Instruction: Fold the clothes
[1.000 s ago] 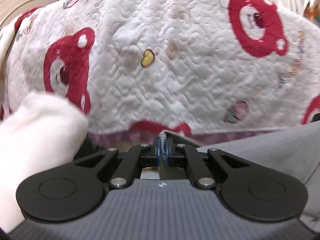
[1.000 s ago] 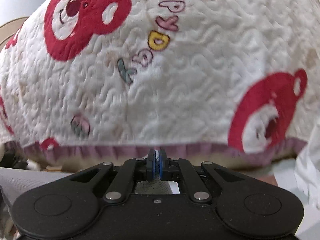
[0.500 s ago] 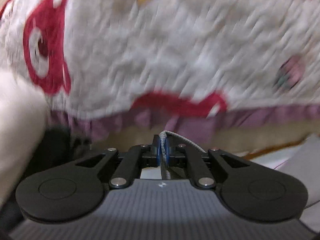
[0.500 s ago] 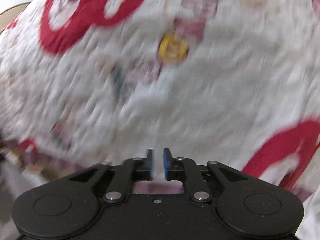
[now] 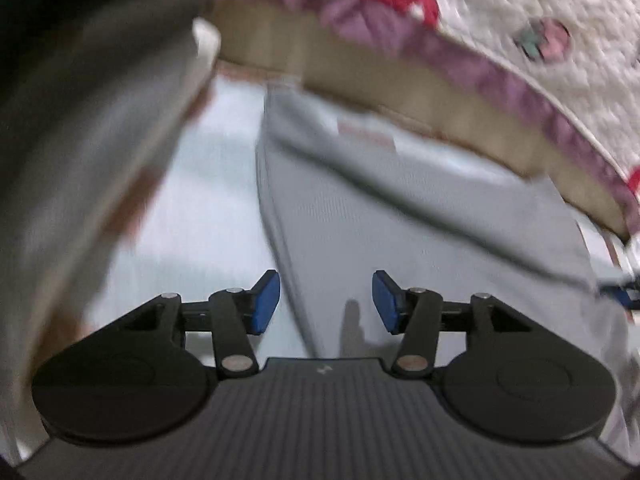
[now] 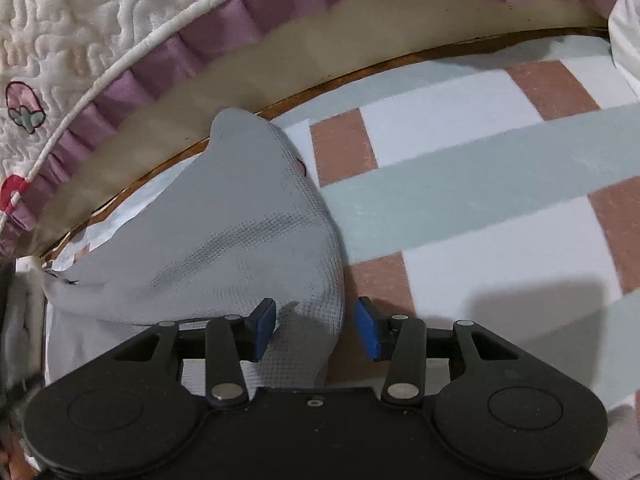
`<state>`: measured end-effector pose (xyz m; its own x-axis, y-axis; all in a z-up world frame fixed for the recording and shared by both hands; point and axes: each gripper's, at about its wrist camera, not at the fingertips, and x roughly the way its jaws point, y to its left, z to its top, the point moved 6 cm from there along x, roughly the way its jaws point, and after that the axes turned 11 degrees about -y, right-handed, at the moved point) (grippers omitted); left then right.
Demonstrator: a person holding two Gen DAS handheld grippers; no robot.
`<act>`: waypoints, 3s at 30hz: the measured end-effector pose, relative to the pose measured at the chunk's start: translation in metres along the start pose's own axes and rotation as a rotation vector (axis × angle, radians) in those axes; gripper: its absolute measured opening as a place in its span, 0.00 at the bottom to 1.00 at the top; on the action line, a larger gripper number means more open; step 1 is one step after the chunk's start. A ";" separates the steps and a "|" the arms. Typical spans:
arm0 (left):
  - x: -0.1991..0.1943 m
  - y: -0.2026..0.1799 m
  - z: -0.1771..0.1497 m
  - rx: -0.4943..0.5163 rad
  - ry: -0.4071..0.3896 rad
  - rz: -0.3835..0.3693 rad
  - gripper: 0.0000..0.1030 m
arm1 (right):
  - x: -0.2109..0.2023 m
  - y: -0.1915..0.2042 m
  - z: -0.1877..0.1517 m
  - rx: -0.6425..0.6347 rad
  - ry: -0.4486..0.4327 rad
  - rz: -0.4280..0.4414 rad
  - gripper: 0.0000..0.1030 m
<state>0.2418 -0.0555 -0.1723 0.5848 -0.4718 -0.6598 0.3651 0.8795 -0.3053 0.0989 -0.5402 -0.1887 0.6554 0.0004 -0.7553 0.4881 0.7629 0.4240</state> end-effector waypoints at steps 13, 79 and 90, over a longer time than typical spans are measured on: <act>0.003 -0.003 -0.034 0.028 -0.026 -0.027 0.03 | -0.008 0.017 0.014 -0.279 -0.270 0.044 0.04; -0.030 -0.021 -0.060 -0.053 0.082 -0.243 0.04 | -0.040 -0.001 -0.045 -0.299 -0.091 0.280 0.05; -0.024 -0.014 -0.072 -0.002 0.151 -0.226 0.10 | -0.047 -0.008 -0.040 -0.194 -0.097 0.367 0.10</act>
<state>0.1700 -0.0523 -0.2018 0.3737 -0.6420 -0.6695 0.4727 0.7528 -0.4581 0.0412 -0.5203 -0.1761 0.8210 0.2411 -0.5175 0.1010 0.8308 0.5474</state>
